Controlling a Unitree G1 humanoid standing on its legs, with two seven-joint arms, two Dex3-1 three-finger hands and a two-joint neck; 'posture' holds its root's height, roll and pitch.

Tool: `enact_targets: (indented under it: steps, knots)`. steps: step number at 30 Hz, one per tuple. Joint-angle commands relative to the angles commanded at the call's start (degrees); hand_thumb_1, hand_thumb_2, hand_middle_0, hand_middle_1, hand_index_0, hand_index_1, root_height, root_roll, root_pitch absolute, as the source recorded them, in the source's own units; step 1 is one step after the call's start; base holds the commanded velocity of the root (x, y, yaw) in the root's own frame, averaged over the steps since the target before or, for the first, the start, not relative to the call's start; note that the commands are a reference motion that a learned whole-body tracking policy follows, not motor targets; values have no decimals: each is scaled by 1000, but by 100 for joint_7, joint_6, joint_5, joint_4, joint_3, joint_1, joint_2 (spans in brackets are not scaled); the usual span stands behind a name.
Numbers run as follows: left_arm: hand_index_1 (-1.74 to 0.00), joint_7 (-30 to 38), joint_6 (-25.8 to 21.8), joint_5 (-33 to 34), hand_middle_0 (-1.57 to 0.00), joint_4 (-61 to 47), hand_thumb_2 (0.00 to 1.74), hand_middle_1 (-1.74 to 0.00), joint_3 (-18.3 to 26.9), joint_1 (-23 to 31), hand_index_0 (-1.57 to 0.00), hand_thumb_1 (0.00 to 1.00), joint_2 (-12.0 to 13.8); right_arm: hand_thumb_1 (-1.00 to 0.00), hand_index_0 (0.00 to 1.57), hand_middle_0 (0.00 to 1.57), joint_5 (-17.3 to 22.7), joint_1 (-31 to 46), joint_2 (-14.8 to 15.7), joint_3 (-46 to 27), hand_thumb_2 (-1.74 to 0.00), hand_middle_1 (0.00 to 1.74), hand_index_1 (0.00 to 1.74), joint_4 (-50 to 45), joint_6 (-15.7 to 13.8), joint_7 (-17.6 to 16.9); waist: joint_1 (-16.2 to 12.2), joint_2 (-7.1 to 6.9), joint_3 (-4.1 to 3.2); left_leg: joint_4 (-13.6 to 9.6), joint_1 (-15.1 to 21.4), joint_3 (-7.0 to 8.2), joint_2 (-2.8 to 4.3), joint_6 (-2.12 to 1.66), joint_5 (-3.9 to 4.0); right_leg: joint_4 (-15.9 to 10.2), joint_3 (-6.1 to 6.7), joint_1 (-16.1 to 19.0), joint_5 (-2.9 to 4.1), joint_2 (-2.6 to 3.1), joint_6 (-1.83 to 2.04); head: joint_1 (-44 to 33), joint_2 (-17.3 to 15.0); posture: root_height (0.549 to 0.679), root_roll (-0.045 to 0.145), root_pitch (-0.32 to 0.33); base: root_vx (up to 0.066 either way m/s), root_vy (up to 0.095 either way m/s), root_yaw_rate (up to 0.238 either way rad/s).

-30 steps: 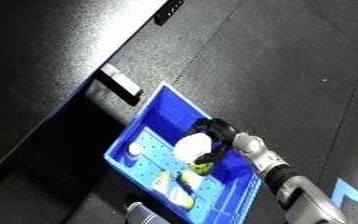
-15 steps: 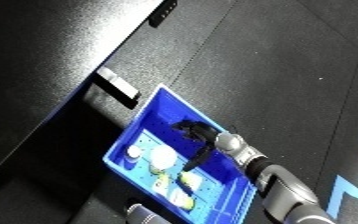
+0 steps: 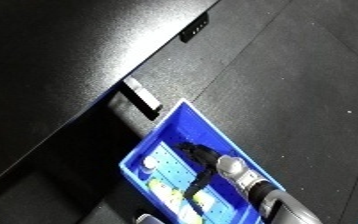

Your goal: Pick up the object and place it into the box

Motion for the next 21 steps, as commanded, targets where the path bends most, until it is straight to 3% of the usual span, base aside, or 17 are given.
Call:
enact_targets:
  steps: [8,14,21]
  knots:
    - [0,53,111,130,0,-53,0,0,-39,-136,0,0,20,0,0,0,60,-170,158,167,0,0,0,-196,438,-199,138,-73,-38,95,-127,-104,40,-32,104,118,-130,-9,-46,-45,-22,-1718,178,637,59,-65,5,-61,138]
    - [0,23,147,189,0,-156,0,0,-41,-178,0,0,60,0,0,0,64,-215,329,253,0,0,0,-166,583,-311,245,-105,-20,81,-146,-155,61,-51,219,148,-231,32,-42,-109,-8,-2739,286,637,56,-71,28,-33,100]
    - [0,-38,165,124,0,-332,0,0,-99,-285,0,0,139,0,0,0,116,-207,467,371,0,0,0,-138,622,-560,408,-102,73,-27,-183,-267,50,-69,395,181,-390,42,-3,-219,44,-3770,-176,637,54,-74,-1,-15,169]
